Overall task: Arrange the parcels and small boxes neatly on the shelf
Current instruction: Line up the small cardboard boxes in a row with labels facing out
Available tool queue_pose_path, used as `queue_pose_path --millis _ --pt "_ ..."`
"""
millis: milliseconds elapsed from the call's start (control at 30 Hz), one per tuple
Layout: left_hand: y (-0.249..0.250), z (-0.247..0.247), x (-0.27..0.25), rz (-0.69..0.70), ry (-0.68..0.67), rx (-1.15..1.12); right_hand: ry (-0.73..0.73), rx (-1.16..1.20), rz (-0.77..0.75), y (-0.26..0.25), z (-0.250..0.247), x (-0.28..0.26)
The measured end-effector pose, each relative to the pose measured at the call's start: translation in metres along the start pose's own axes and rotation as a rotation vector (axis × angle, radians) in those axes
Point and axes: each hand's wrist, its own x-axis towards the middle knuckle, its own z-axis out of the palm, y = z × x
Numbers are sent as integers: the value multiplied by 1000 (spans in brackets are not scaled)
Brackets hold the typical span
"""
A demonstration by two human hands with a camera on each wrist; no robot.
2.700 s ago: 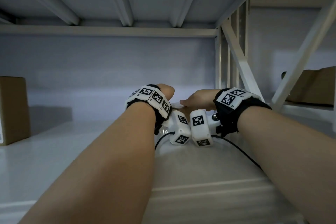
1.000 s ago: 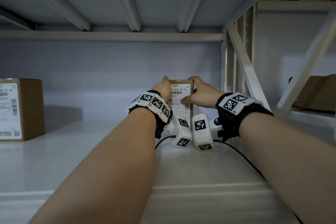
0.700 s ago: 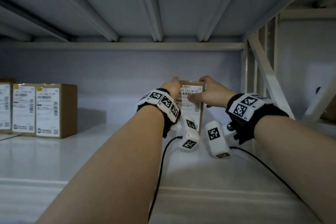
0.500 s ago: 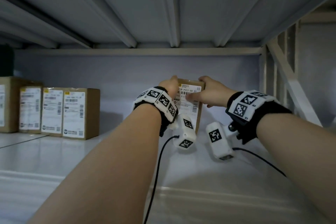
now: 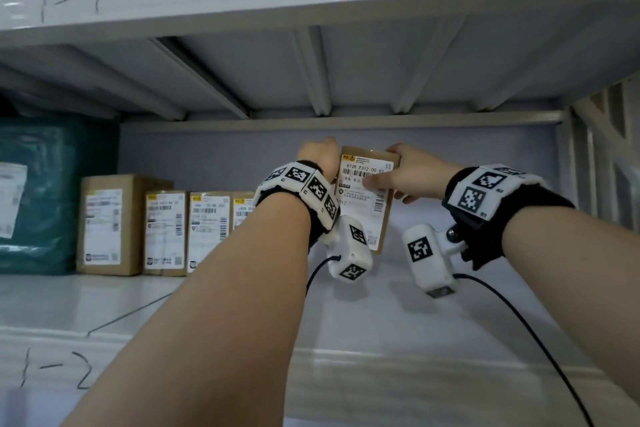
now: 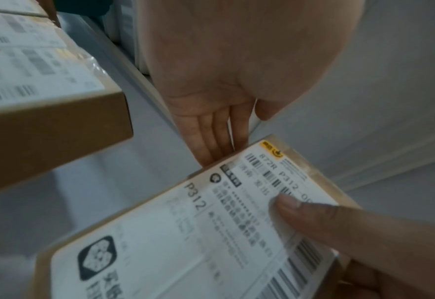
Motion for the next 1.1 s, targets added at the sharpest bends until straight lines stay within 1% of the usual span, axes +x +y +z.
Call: queue_pose_path --millis 133,233,367,500,700,900,1033,1100 --pt "-1 -30 2 110 74 -114 -3 25 21 -25 23 -4" --pt "-3 -48 1 192 90 -187 -2 14 35 -37 36 -9" --pt "-12 -67 1 250 129 -228 -24 -24 87 -46 47 -16" --pt "-26 -84 1 248 133 -218 -84 -98 132 -49 59 -19" --pt "-37 -93 4 212 124 -189 -159 -122 158 -52 70 -15" --pt "-45 -95 7 200 149 -196 -163 -114 186 -56 77 -8" --pt "-50 -96 10 141 180 -267 -118 -70 155 -57 89 -7" --pt "-54 -96 9 148 220 -255 -90 -41 135 -57 97 -6"
